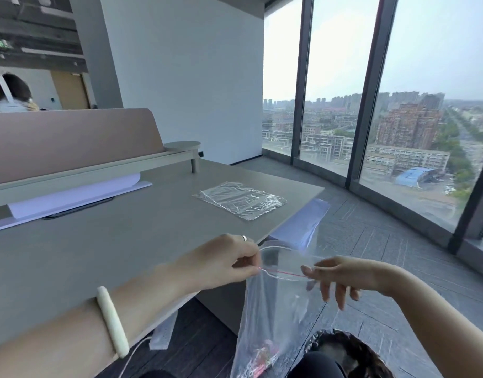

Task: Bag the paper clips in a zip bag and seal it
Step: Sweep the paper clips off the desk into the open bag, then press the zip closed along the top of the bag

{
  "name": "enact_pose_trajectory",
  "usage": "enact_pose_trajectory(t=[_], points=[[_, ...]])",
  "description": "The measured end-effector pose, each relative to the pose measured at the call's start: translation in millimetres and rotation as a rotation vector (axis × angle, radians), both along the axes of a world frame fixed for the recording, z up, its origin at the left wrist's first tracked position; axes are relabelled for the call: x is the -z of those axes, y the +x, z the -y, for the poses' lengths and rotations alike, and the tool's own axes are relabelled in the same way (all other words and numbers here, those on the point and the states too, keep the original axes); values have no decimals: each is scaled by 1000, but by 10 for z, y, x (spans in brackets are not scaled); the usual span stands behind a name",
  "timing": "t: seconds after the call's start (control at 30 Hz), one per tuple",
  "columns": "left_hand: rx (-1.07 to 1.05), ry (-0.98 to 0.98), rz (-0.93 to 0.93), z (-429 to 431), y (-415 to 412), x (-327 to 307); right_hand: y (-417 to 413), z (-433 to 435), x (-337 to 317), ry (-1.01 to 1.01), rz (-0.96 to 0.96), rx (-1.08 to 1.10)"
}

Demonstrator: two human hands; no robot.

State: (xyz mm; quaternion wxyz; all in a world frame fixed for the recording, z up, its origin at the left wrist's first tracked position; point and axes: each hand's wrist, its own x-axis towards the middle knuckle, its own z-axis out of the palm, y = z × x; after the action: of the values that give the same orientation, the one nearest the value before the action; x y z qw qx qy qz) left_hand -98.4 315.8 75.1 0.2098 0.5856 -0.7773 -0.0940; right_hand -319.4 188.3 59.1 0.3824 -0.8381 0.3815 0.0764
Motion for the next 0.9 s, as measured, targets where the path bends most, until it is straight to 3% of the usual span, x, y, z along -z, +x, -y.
enact_pose_trajectory(t=[0.13, 0.3, 0.53, 0.77, 0.9], points=[[29, -21, -20, -94, 16, -349, -211, 32, -213, -189, 34, -106], [-30, -35, -125, -237, 195, -567, -293, 0, -525, -356, 243, -188], [-133, -25, -247, -409, 400, -807, -184, -115, -1015, -387, 410, -210], [-253, -199, -231, -628, 613, -1372, 67, -211, -1583, -493, 657, -180], [-288, -310, -371, -762, 763, -1793, 405, -220, -2003, -442, 792, -169]])
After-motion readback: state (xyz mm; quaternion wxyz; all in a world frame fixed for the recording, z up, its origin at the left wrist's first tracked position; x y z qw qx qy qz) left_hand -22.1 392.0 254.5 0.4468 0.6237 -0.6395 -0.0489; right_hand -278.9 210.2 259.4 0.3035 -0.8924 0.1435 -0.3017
